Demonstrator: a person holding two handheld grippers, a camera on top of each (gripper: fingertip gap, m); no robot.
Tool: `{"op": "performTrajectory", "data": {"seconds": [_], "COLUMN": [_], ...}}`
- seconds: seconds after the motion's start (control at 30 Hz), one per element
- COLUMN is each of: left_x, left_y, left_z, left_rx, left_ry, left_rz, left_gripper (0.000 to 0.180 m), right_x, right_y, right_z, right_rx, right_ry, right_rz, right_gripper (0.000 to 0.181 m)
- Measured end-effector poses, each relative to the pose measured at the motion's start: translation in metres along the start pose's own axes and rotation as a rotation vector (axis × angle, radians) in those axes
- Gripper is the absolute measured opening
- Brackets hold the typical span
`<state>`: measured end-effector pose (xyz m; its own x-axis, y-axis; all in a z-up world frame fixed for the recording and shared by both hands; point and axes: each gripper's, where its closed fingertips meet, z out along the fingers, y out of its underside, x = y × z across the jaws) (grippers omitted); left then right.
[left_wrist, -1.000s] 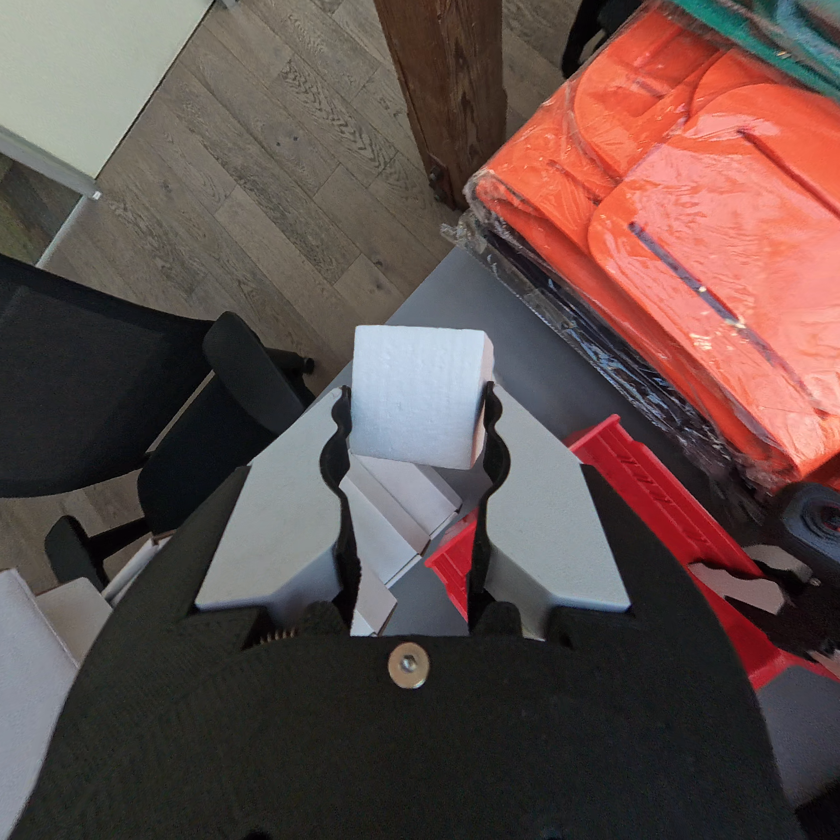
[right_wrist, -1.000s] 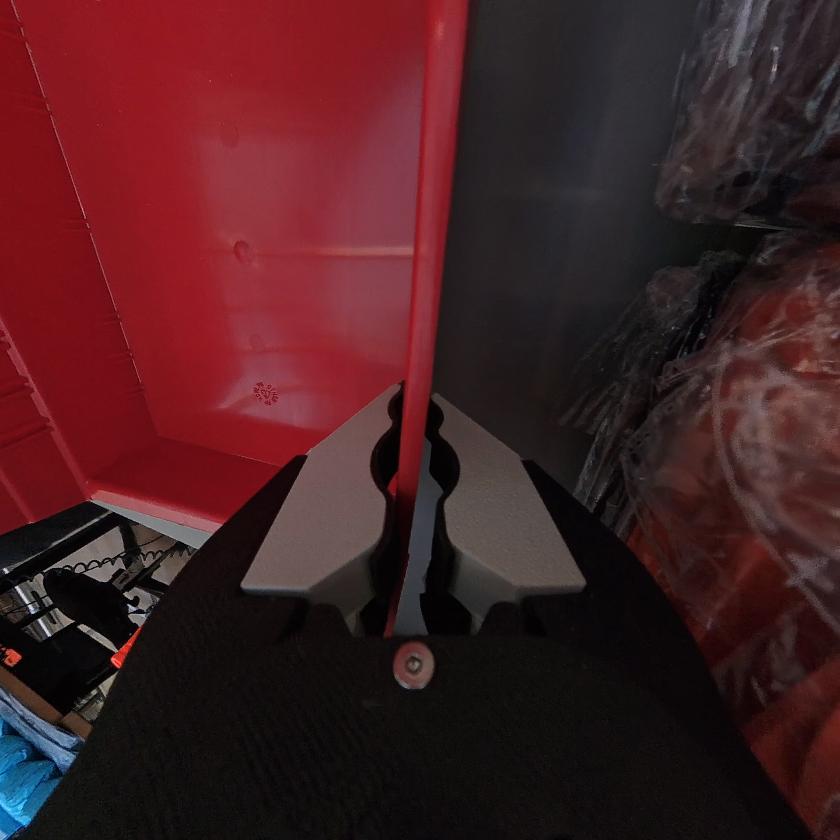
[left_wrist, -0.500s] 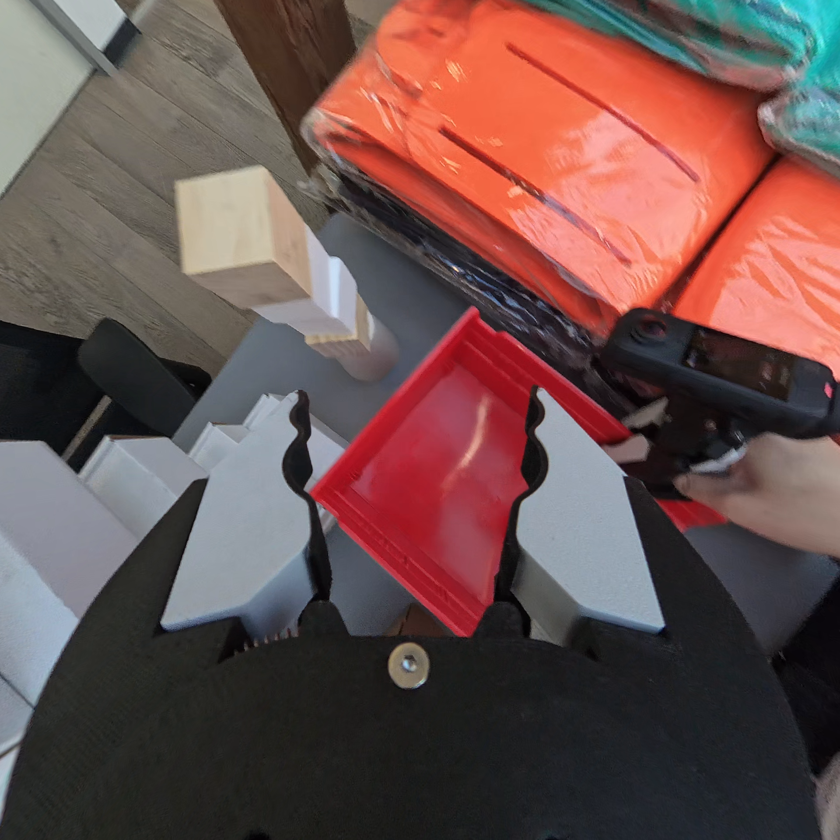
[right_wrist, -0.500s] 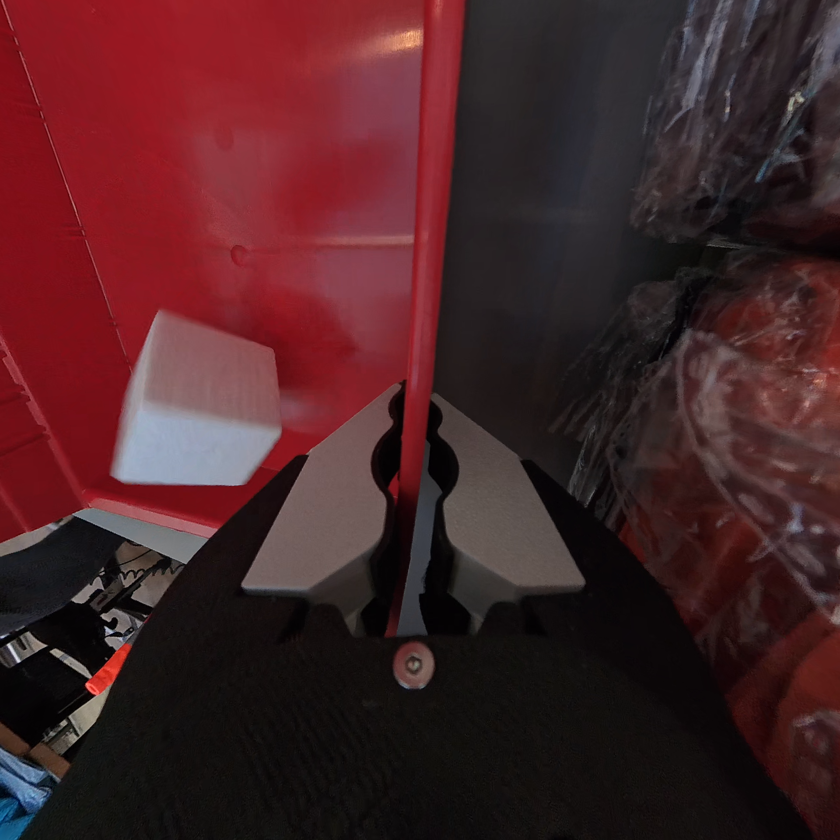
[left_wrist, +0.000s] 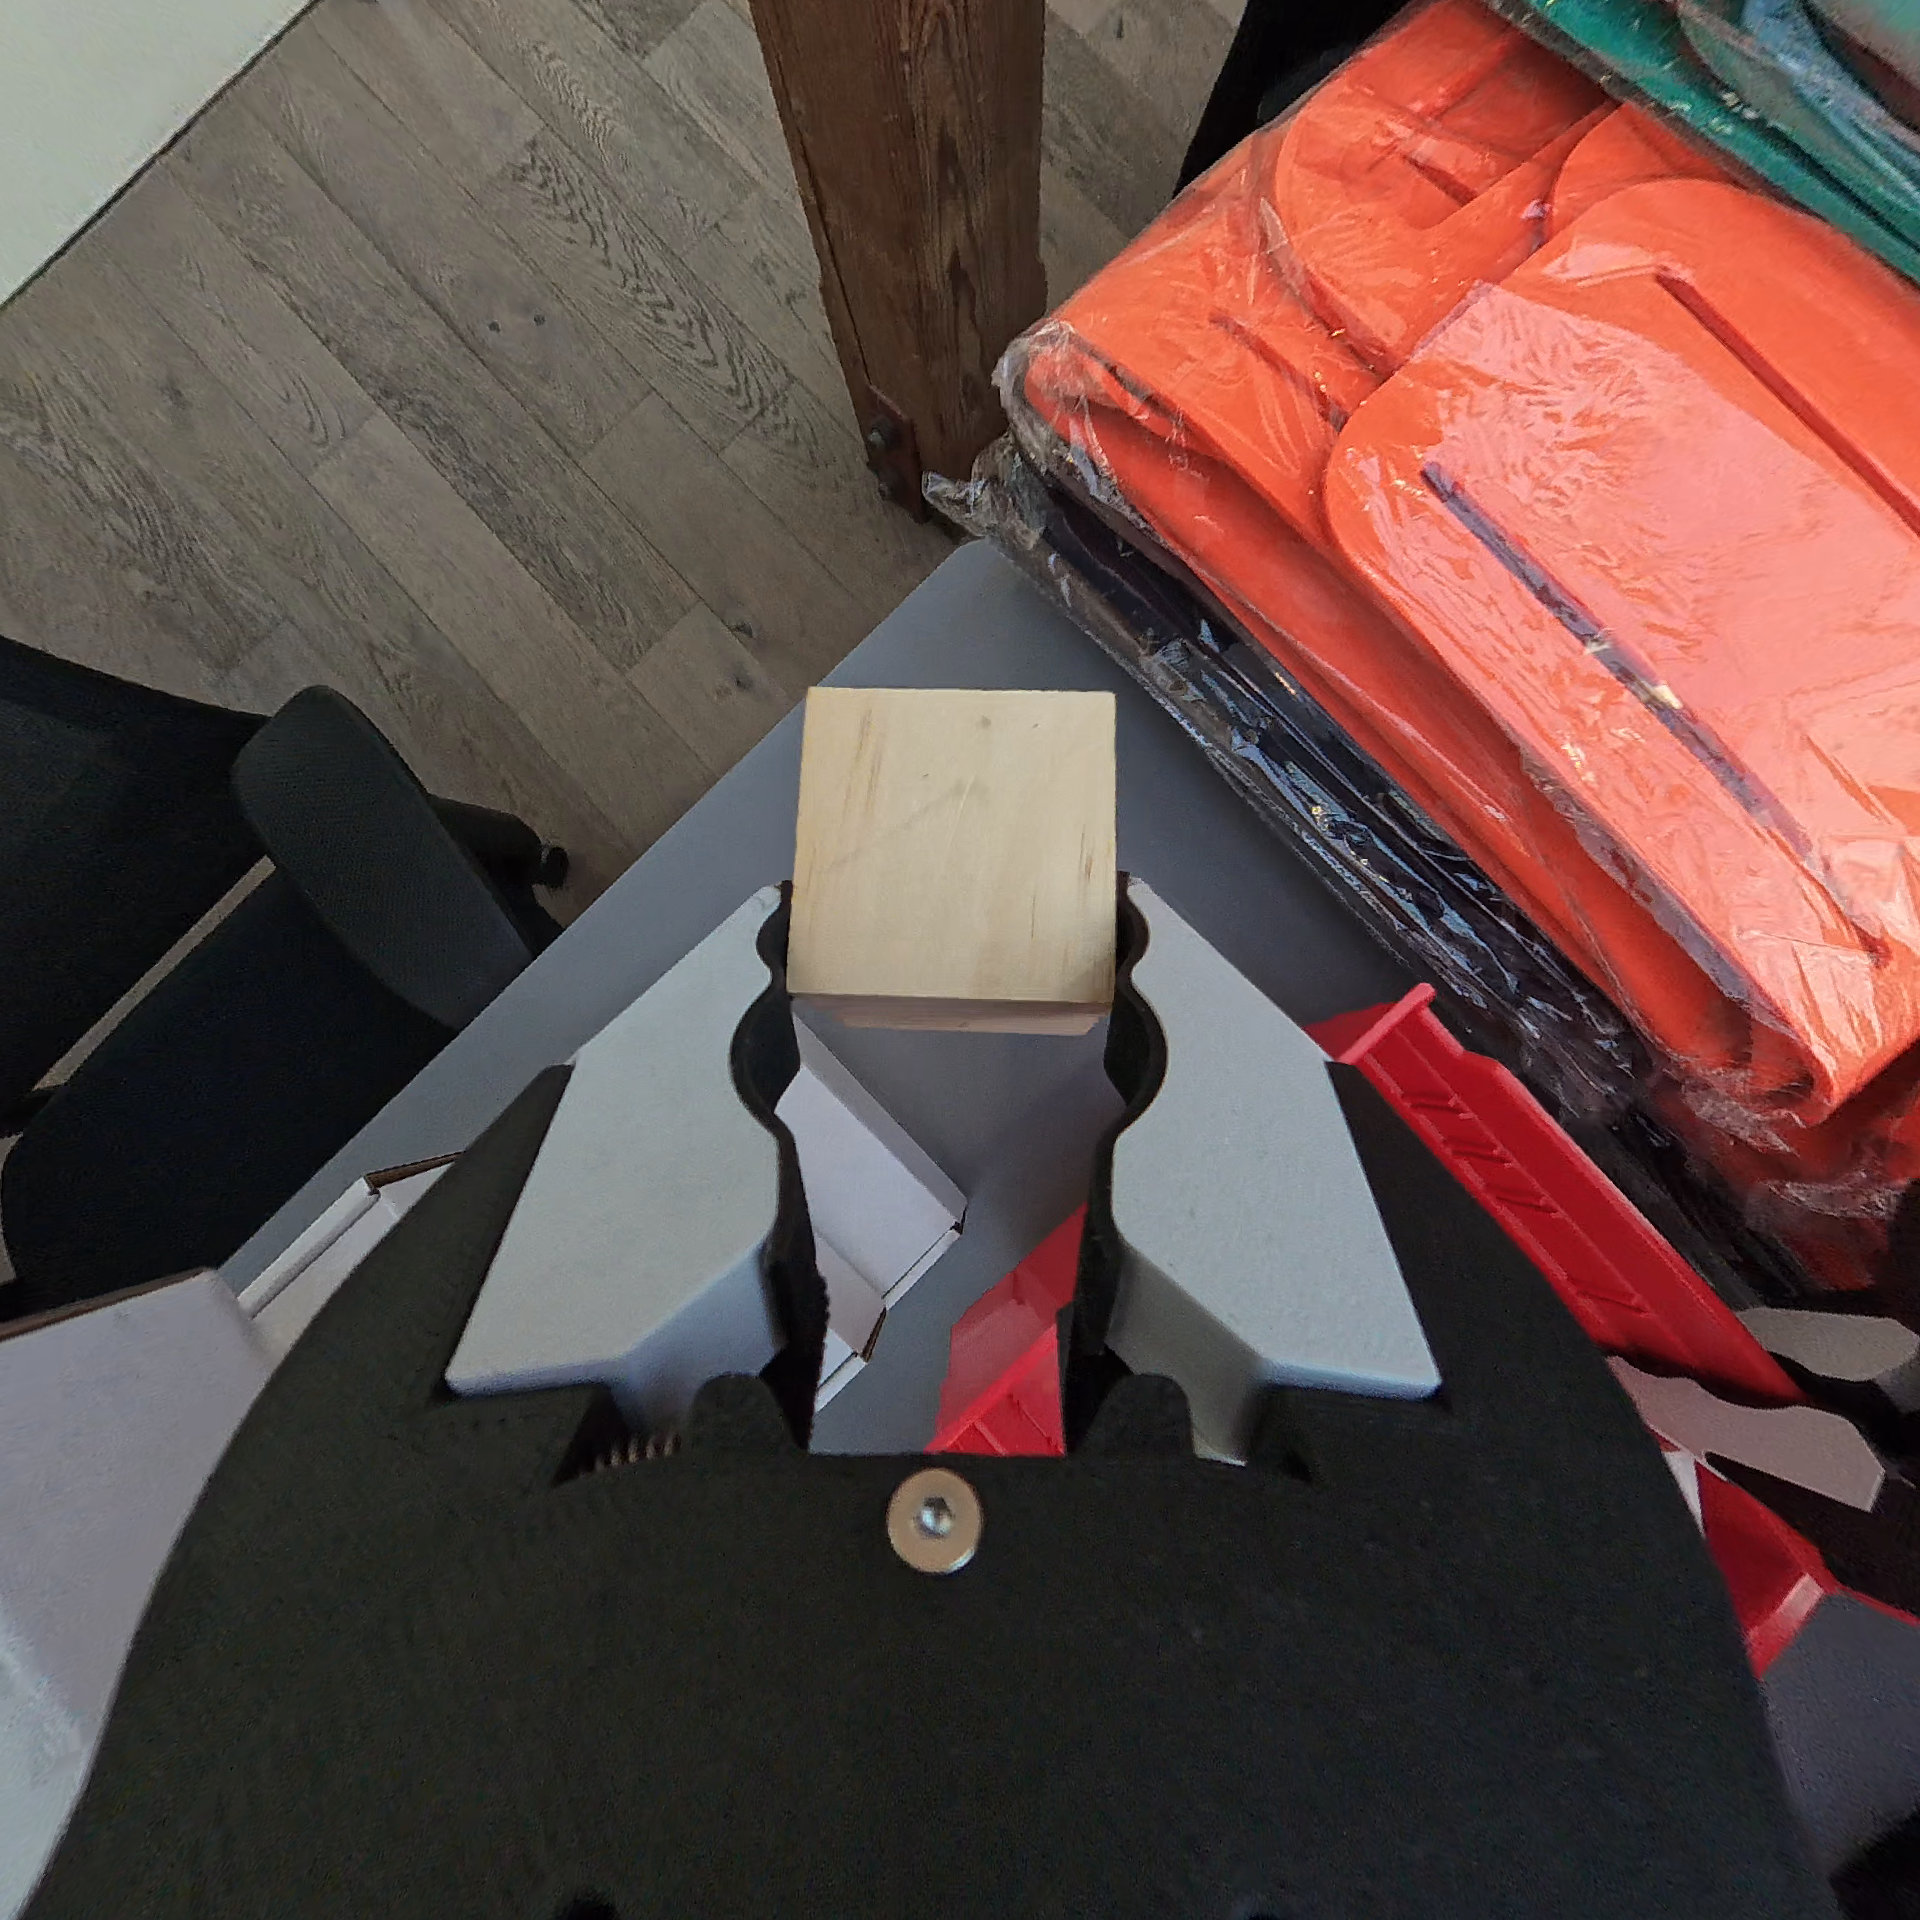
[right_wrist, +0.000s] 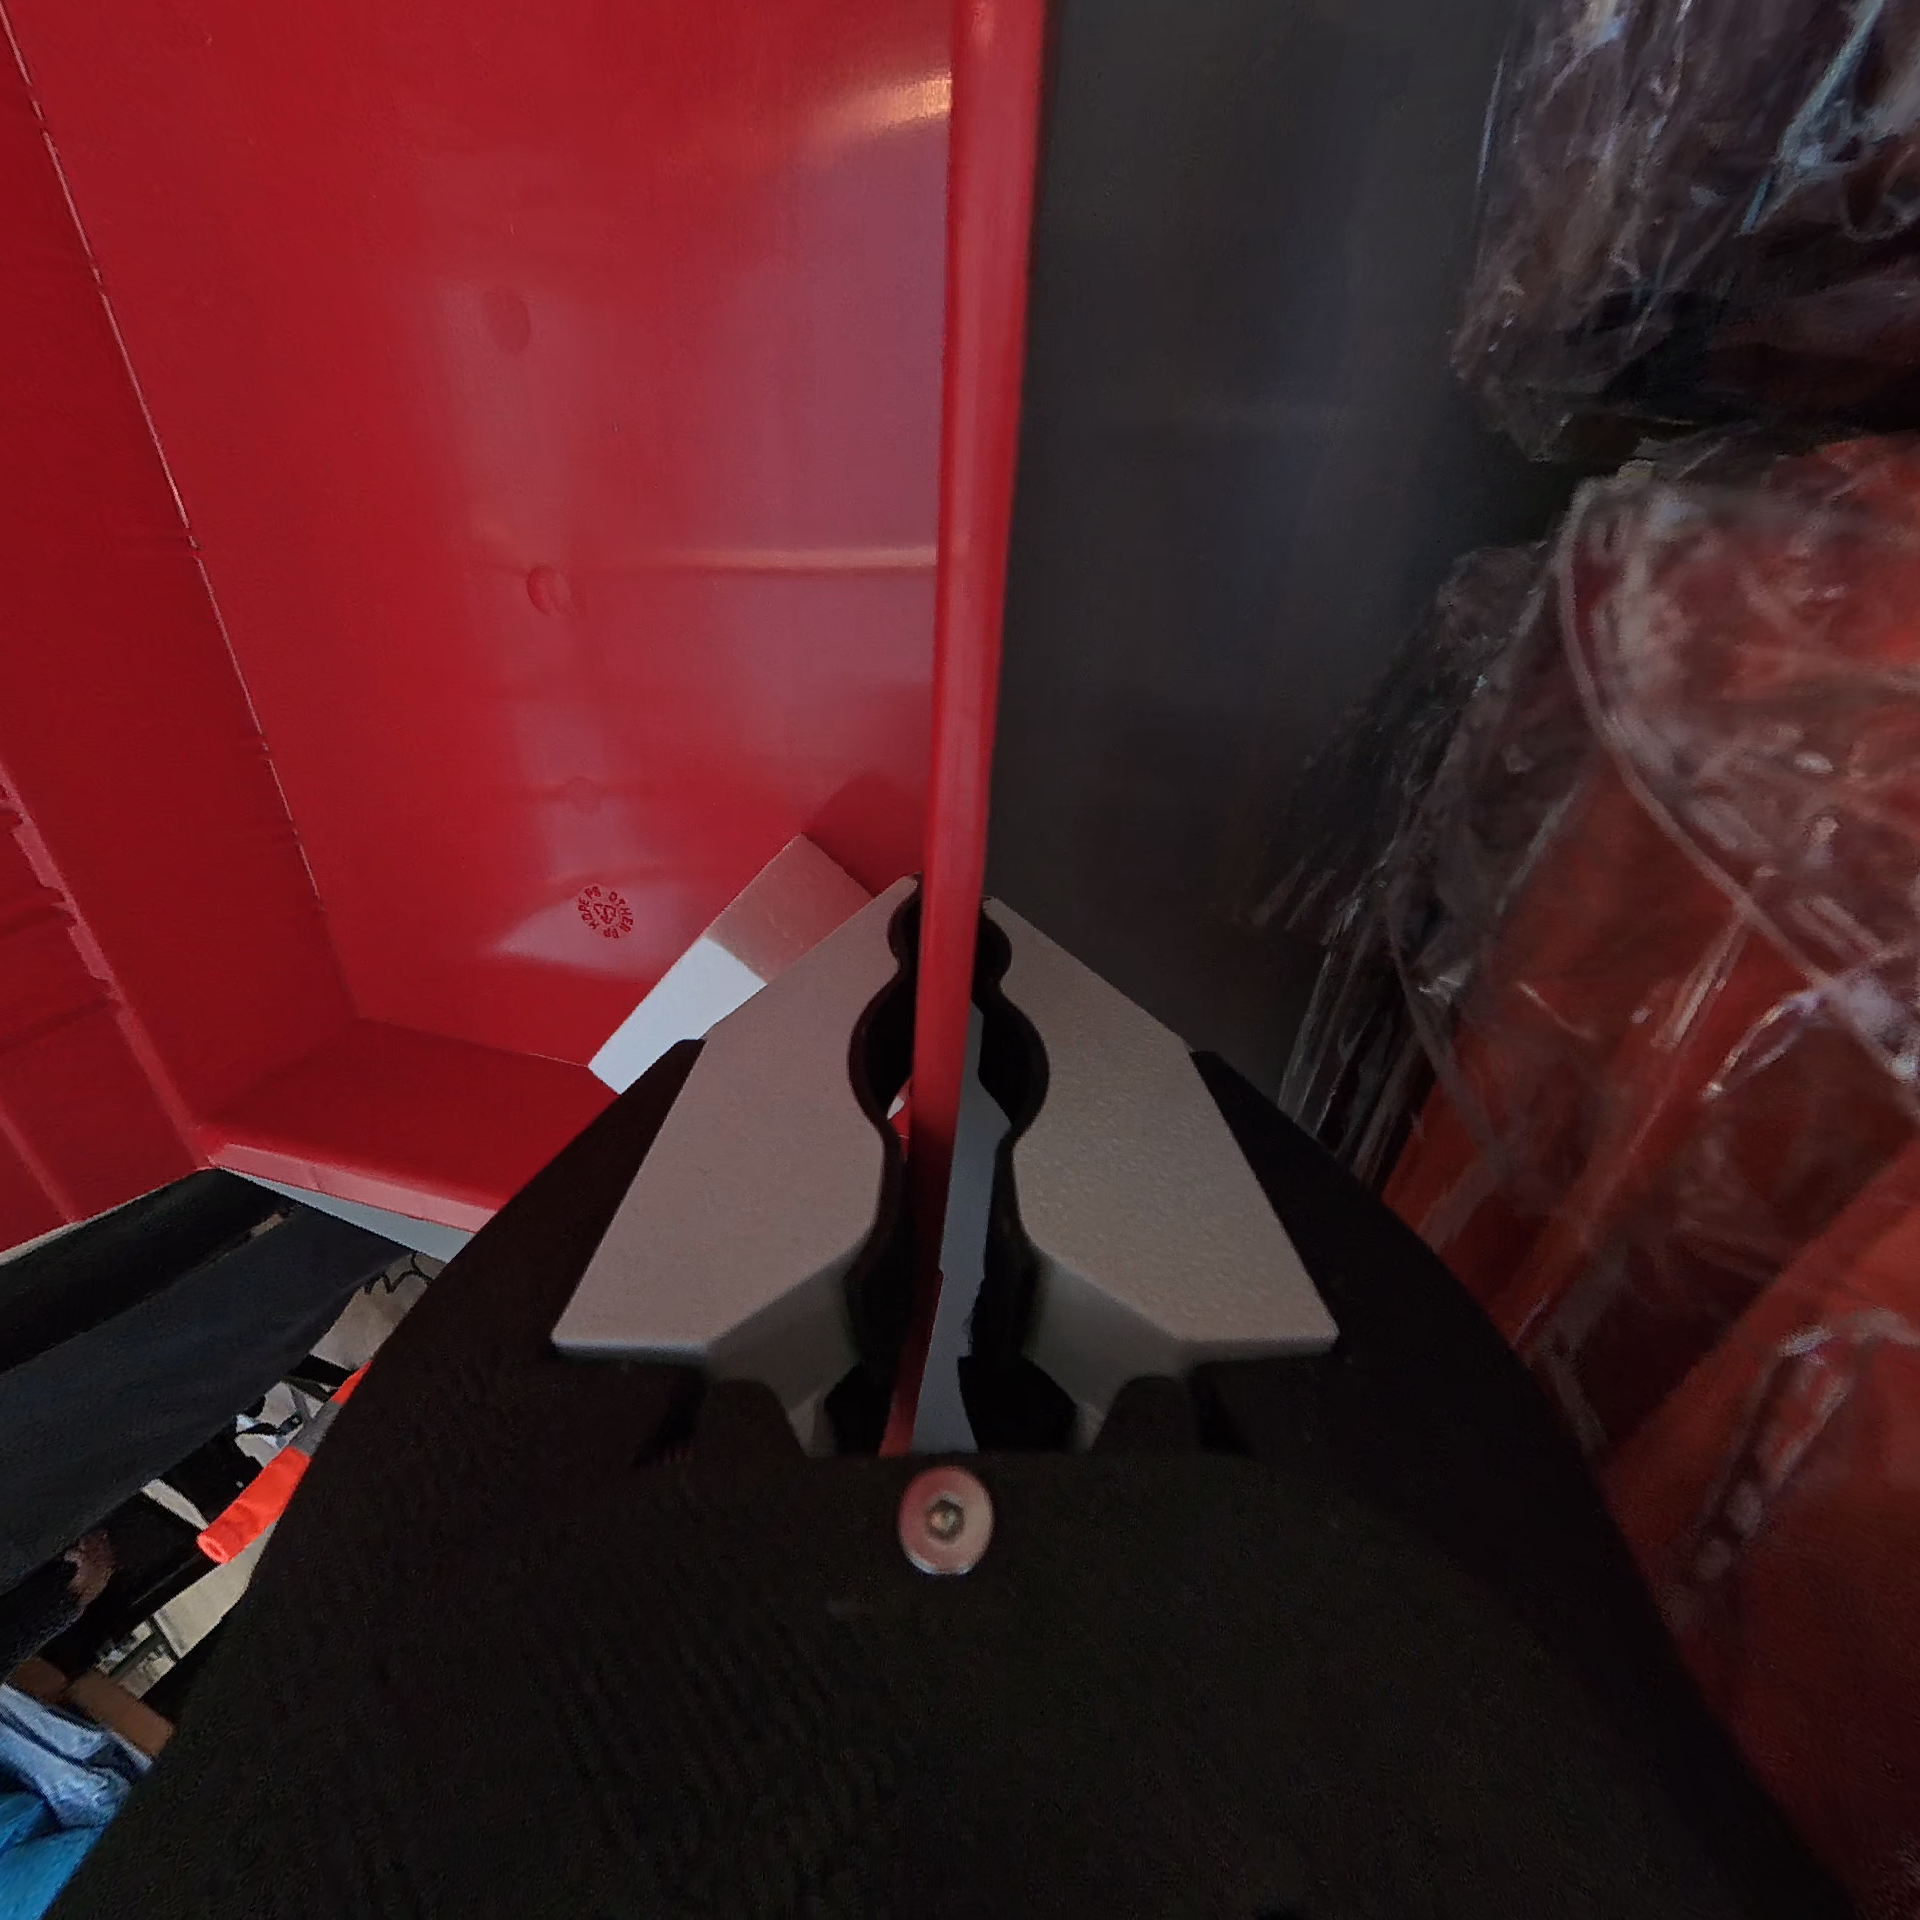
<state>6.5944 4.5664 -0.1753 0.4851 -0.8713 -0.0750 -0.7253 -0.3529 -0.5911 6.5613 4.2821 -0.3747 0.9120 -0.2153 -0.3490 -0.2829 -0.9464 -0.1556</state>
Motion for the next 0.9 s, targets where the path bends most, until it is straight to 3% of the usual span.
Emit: {"op": "performTrajectory", "data": {"seconds": [0.2, 0.43, 0.53, 0.57, 0.6, 0.77, 0.9], "left_x": [0.059, 0.146, 0.162, 0.164, 0.163, 0.107, 0.041], "left_y": [0.021, 0.172, 0.207, 0.209, 0.203, 0.095, 0.018], "left_z": [-0.072, -0.068, -0.046, -0.043, -0.041, -0.041, -0.007], "left_rx": [0.110, -0.174, -0.232, -0.243, -0.226, 0.042, 0.074], "left_ry": [0.095, 0.218, 0.284, 0.306, 0.314, 0.170, 0.006], "left_rz": [0.116, 0.245, 0.215, 0.197, 0.179, 0.122, 0.115], "left_gripper": [0.058, 0.058, 0.058, 0.071, 0.080, 0.090, 0.107], "right_x": [0.001, -0.001, -0.002, -0.002, -0.003, 0.000, -0.001], "right_y": [0.000, -0.005, -0.005, -0.004, -0.003, 0.012, 0.025], "right_z": [0.006, 0.004, 0.001, 0.001, 0.000, 0.007, 0.014], "right_rx": [-0.018, -0.011, 0.008, 0.014, 0.017, -0.016, -0.036], "right_ry": [-0.004, -0.015, -0.024, -0.028, -0.031, 0.012, 0.004], "right_rz": [-0.006, -0.014, -0.009, -0.006, -0.006, -0.022, -0.014], "right_gripper": [0.002, 0.002, 0.002, 0.002, 0.002, 0.003, 0.003]}}
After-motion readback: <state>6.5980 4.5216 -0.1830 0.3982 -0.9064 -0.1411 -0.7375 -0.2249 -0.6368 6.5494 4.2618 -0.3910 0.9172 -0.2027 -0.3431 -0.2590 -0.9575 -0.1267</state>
